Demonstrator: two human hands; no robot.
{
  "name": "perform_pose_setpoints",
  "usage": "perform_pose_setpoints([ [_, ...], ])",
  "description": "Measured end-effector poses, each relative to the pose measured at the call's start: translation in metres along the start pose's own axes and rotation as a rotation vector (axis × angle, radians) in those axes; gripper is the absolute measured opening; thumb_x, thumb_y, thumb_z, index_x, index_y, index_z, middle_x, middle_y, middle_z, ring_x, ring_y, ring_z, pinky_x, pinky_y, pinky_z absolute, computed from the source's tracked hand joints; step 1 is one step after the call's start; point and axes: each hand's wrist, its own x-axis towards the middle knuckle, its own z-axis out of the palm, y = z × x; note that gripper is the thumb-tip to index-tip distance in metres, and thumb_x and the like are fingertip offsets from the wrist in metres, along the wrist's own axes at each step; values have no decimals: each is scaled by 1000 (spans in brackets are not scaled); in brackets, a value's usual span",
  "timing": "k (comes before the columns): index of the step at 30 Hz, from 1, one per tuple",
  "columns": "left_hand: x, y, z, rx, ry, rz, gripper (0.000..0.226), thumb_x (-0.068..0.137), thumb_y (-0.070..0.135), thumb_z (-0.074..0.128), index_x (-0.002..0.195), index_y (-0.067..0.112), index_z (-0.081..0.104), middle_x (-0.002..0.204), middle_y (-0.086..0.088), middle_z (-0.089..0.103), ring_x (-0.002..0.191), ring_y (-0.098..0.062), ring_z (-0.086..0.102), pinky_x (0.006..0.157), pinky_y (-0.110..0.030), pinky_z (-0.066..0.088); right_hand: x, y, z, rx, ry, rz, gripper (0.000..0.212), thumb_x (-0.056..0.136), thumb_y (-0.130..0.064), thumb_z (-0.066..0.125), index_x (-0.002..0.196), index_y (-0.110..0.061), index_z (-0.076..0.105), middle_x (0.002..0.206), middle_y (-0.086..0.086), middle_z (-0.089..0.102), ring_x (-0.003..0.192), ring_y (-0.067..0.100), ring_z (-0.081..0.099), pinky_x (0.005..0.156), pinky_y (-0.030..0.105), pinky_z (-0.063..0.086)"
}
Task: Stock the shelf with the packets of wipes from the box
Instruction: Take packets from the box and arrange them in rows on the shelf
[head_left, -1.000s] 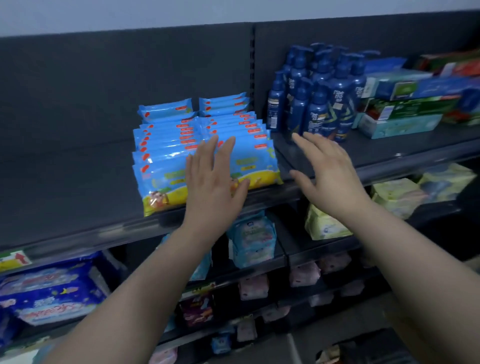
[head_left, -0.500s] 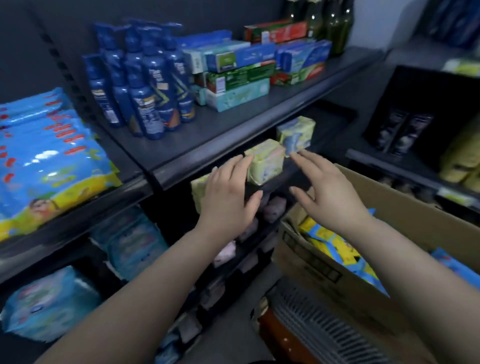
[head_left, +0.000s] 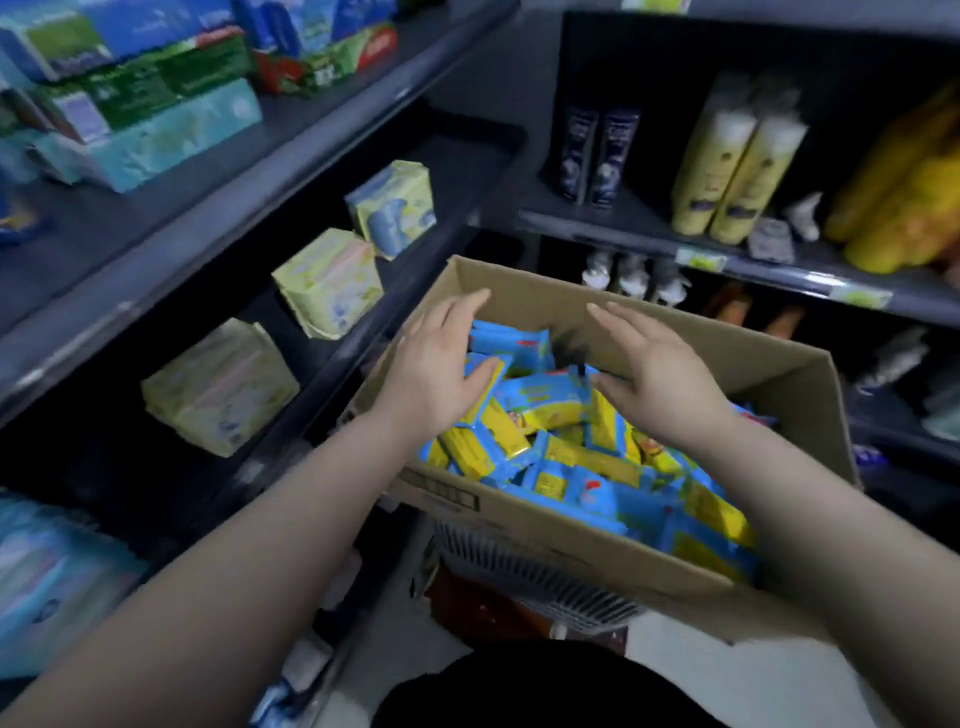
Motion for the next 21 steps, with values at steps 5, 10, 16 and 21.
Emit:
perform_pose_setpoints([
  [5, 13, 7, 23, -73, -186, 65, 63, 83, 19, 67, 140, 10, 39, 136, -9, 48, 127, -25, 43, 104, -23, 26, -31, 24, -5, 65, -264, 25, 78, 80, -38, 71, 146, -24, 31, 144, 5, 43, 132, 24, 39, 107, 34, 32],
  [10, 21, 16, 42, -135, -364, 155, 63, 87, 25, 64, 142, 17, 35, 143, -4, 42, 133, -19, 37, 106, -26, 28, -50, 23, 4, -81, -616, 39, 65, 75, -49, 72, 131, -26, 51, 114, -7, 64, 108, 19, 54, 94, 34, 39],
  [16, 31, 27, 45, -213, -458, 141, 56, 90, 25, 62, 141, 22, 38, 138, 0, 47, 130, -11, 40, 102, -21, 29, -52, 17, 14, -166, -690, 96, 25, 79, -38, 69, 98, -22, 65, 90, -5, 62, 87, 16, 51, 91, 34, 37],
  [21, 33, 35, 53, -508, -690, -69, 34, 91, 26, 61, 123, 21, 55, 114, -3, 64, 109, -13, 60, 93, -28, 47, -42, 20, -2, 221, -353, 275, 12, 76, -21, 75, 85, -16, 68, 80, -3, 64, 80, 14, 58, 81, 34, 46],
])
